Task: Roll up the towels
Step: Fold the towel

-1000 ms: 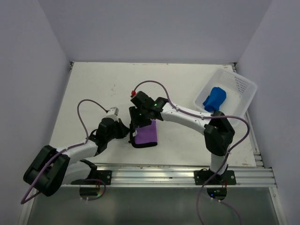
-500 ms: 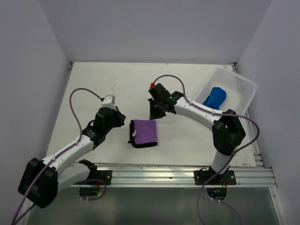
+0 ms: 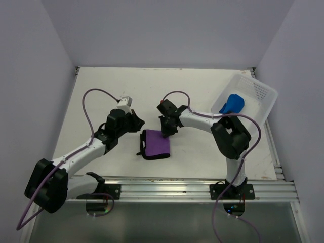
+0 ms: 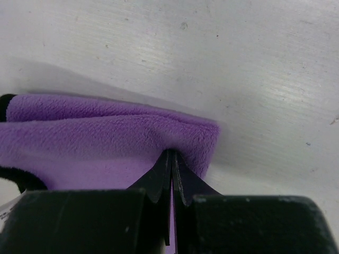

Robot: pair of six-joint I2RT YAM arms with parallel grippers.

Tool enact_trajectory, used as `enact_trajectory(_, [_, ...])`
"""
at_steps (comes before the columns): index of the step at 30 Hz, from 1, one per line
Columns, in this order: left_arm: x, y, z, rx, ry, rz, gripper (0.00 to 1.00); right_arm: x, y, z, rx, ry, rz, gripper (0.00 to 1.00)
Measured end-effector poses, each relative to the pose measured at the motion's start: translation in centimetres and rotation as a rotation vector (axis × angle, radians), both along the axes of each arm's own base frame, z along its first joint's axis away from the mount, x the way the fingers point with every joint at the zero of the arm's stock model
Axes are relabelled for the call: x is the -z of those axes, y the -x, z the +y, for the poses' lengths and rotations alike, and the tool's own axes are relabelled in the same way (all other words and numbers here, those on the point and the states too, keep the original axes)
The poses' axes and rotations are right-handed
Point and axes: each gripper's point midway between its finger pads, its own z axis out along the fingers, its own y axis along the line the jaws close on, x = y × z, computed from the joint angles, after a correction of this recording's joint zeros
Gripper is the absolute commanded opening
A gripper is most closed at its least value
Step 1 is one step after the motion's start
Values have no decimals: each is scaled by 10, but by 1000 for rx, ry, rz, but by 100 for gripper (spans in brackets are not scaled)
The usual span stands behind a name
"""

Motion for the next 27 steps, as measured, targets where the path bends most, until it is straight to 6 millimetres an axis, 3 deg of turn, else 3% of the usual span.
enact_trajectory(12, [1,16,-49,146,95,-1,0,5,-2,3,-1,-8,-2,0])
enact_trajectory(20, [57,39,-38,138,54,106,0,5,-2,3,1,-8,-1,1])
enact_trajectory(25, [107,41,-28,105,-32,204,0,5,-2,3,1,-9,-1,8])
enact_trajectory(27, [112,39,-28,99,-33,211,0,4,-2,2,1,-8,-2,10])
